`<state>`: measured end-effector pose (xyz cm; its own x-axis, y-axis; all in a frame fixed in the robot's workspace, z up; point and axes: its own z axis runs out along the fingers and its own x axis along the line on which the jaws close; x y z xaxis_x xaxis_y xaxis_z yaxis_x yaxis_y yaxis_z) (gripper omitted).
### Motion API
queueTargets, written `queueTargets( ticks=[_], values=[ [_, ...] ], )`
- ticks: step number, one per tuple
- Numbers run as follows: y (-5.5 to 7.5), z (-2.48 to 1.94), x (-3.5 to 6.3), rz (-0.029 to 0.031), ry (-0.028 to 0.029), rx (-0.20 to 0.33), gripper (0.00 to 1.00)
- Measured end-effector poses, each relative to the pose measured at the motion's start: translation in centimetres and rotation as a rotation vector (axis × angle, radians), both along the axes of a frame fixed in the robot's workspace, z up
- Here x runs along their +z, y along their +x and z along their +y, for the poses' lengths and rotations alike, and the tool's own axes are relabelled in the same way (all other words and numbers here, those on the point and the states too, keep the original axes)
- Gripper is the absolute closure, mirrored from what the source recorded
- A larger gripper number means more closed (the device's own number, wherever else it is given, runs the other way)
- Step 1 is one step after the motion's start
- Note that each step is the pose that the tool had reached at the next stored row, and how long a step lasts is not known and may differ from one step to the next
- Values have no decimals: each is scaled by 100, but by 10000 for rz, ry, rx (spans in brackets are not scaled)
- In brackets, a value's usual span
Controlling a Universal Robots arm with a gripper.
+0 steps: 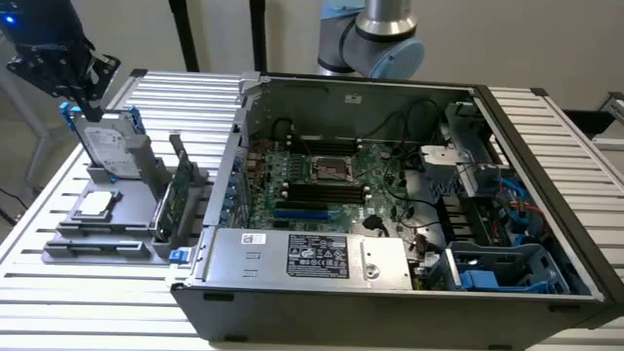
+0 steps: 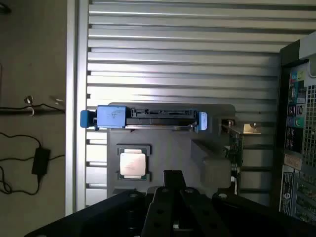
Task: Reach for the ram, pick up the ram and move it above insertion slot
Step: 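Reach for the ram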
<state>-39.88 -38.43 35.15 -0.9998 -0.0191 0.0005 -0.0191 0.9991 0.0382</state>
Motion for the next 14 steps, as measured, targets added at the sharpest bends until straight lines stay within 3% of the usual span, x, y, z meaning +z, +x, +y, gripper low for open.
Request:
queueTargets(
  ticks=[14],
  values=[
    [-1,-9,1,2,0,0,89]
  ],
)
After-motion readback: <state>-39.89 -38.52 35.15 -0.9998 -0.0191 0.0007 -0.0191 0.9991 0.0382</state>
